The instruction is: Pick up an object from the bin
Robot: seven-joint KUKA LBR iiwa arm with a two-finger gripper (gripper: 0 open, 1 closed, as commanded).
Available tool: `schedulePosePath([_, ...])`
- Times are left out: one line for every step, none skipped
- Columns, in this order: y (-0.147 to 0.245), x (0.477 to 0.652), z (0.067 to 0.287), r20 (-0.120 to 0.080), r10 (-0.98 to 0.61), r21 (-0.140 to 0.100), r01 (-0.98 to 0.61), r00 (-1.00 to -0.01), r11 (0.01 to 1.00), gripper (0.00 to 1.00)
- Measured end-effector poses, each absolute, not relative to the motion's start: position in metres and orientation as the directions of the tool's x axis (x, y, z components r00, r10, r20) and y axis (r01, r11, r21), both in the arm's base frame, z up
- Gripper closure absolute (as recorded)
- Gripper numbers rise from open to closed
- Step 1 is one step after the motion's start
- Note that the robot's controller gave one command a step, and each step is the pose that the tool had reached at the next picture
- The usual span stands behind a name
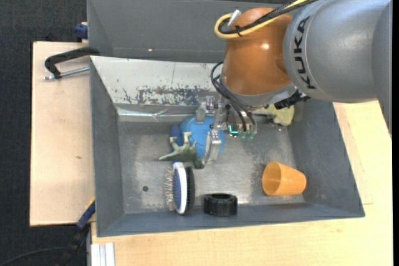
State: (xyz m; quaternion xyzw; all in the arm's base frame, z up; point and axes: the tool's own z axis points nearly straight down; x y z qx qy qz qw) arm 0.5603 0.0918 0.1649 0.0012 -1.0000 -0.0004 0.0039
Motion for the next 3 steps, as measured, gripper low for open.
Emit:
schedulePosePath([0.111,0.592,0.072,-0.002,-0.23,0.0,-0.23,-0.973,0.973,0.0])
schedulePosePath([0.11,0.597,0.076,-0.023,-0.226,-0.002,-0.226,-0.974,0.974,1.0])
schedulePosePath([0.083,0.572,0.208,-0.01,-0.758,-0.007,-0.758,-0.652,0.652,1.0])
